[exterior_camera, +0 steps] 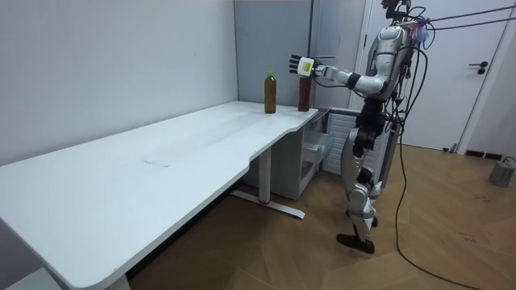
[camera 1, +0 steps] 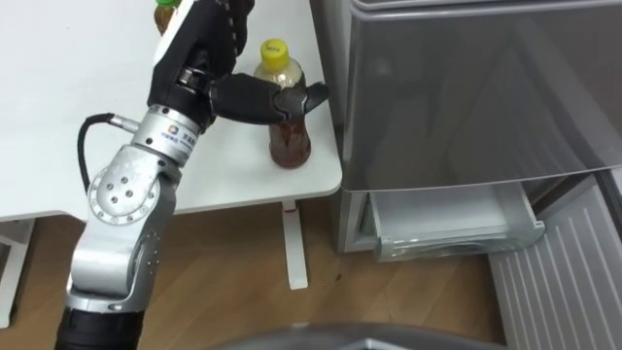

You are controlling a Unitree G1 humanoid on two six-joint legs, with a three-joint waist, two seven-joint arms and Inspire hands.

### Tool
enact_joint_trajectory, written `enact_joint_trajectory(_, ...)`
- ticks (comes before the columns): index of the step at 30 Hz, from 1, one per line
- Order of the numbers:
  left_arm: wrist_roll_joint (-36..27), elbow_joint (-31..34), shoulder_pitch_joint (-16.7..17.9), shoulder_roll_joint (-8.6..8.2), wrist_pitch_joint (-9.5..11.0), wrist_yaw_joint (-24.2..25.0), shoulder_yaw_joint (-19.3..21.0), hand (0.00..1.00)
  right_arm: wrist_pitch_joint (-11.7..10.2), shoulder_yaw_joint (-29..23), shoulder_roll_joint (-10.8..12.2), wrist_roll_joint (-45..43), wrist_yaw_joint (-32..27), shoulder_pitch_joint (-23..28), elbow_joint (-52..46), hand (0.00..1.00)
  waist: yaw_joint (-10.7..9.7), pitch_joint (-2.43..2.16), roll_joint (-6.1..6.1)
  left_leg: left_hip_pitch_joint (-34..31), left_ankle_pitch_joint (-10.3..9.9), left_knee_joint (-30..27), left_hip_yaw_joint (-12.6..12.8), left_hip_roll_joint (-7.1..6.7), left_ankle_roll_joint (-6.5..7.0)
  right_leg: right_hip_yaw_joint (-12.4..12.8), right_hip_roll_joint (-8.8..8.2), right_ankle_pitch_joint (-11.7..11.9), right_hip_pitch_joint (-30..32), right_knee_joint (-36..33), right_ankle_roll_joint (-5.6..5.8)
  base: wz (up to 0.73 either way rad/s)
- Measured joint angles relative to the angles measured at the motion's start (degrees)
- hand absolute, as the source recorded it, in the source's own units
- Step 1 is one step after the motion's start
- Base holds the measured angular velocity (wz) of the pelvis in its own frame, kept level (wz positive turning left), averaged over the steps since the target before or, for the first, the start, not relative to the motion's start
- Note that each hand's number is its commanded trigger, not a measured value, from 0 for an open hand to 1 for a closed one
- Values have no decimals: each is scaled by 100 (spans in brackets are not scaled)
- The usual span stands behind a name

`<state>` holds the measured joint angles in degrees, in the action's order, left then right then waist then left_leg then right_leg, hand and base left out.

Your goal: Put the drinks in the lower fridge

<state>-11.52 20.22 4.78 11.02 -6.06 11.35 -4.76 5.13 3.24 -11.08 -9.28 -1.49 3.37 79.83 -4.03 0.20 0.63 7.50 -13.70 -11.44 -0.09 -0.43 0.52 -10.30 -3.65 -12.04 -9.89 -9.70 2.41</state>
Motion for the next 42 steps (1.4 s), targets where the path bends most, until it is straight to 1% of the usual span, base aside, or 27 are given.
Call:
enact_joint_trajectory(3, 58, -38, 0, 8, -10, 1, 3, 0, 4, -3, 0, -3, -34, 7, -2, 0, -5, 2, -3, -5, 0, -4, -1, 0, 0, -5, 0, 0, 1, 7, 0, 0)
enact_joint_trajectory(5, 126, -40, 0, 8, -18, 2, 3, 0, 60, -2, 1, -3, -34, 5, -4, 0, -5, 4, -6, -6, 0, 2, -2, 0, 0, -6, 0, -1, 1, 11, 2, 0)
enact_joint_trajectory(13, 126, -59, 3, 2, -28, 6, -1, 0, 111, -5, 4, -6, -42, -15, -5, 0, -5, 17, -35, -1, 0, 8, -3, -1, 0, -2, 0, -1, 1, 15, 2, 0)
enact_joint_trajectory(15, 126, -103, 45, -2, -32, 11, -9, 0, 118, -5, 9, -6, -40, -15, -5, 0, -7, 16, -52, 4, 0, 11, -3, -1, 0, 0, 1, -1, -2, 17, 2, 0)
enact_joint_trajectory(20, 126, -121, 244, -5, -119, 14, -25, 0, 125, -6, 18, -5, -39, -14, -5, 0, -11, 19, -115, 0, 0, 11, -3, -1, 0, 2, 1, -1, 2, 19, 2, 0)
enact_joint_trajectory(23, 126, -121, 246, -4, -120, 14, -43, 0, 124, -5, 21, -4, -39, -17, -5, 0, -6, 15, -133, -1, 0, 11, -3, -1, 0, 3, 1, -1, 2, 20, 2, 0)
enact_joint_trajectory(25, 126, -134, 248, -5, -120, 25, -67, 0, 124, -5, 25, -7, -39, -19, -2, 0, -5, 15, -129, -1, 0, 11, -3, -1, 0, 3, 1, -1, 2, 19, 2, 0)
enact_joint_trajectory(29, 125, -373, 248, -9, -140, 61, -123, 0, 125, -5, 28, -19, -38, -17, -3, 0, -12, 13, -98, -11, 0, 13, -10, 3, 0, 1, 8, -1, 13, 18, 2, 0)
enact_joint_trajectory(34, 125, -502, 248, -33, -162, 67, -124, 0, 135, -5, 28, -17, -38, -18, 1, 0, -15, -5, -68, -59, 0, 9, -10, 5, 0, 2, 10, 1, 66, -2, -1, 0)
enact_joint_trajectory(42, 124, -605, 250, -35, -161, 62, -124, 0, 132, -5, 29, -18, -38, -22, 8, 0, -29, 8, -47, -63, 0, 0, -14, 6, -1, 2, 9, 3, 65, -6, -3, 0)
